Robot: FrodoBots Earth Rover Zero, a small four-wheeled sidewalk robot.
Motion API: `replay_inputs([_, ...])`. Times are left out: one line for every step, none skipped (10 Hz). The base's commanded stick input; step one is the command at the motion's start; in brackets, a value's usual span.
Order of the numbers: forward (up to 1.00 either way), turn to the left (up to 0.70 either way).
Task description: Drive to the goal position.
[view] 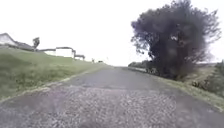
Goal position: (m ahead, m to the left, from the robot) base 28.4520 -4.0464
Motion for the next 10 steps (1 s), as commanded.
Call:
replay_inputs([0.7, 0.03])
replay_inputs([0.7, 0.03])
replay_inputs([0.7, 0.03])
replay_inputs([0.7, 0.02])
replay_inputs([0.7, 0.02])
replay_inputs([0.7, 0.02])
replay_inputs([0.7, 0.03])
replay_inputs([0.7, 0.02])
replay_inputs([0.7, 0.02])
replay_inputs([0.7, 0.02])
